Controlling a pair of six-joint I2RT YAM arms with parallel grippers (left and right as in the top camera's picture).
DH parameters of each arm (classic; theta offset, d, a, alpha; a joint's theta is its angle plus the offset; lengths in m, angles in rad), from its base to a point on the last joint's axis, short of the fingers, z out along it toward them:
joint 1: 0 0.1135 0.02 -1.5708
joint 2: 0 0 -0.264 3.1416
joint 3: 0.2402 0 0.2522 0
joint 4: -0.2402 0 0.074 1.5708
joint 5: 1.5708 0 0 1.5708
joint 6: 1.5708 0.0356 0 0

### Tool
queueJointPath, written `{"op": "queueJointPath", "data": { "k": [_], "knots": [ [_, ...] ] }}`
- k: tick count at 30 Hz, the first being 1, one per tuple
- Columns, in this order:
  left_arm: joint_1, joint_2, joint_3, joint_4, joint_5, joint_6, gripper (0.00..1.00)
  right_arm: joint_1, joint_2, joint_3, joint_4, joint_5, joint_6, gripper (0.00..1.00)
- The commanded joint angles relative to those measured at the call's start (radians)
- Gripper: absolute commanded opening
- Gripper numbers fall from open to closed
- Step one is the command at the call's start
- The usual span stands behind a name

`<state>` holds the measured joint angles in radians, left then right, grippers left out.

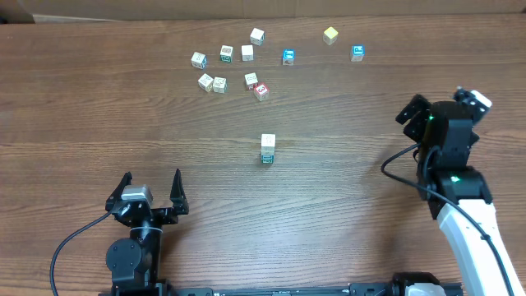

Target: Form a tower

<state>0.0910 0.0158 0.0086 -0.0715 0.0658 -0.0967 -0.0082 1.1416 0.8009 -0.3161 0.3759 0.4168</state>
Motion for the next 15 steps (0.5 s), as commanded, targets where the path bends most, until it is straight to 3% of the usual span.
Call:
{"op": "queueJointPath", "data": {
  "k": [1,9,15],
  "knots": [
    [-0.007,-0.011,-0.003,-0.003,-0.011,0.022,1.0,-0.007,-0.008,-0.112,0.113,-0.171,-0.211,1.0],
    [-0.007,-0.011,-0.003,-0.003,-0.011,0.023,1.0,-0.007,-0.007,-0.406,0.435,-0.246,-0.273,1.0],
    [-0.007,-0.011,-0.003,-0.003,-0.011,0.022,0.99,-0.023,0.033,-0.466,0.46,-0.239,-0.321,1.0]
  ]
}}
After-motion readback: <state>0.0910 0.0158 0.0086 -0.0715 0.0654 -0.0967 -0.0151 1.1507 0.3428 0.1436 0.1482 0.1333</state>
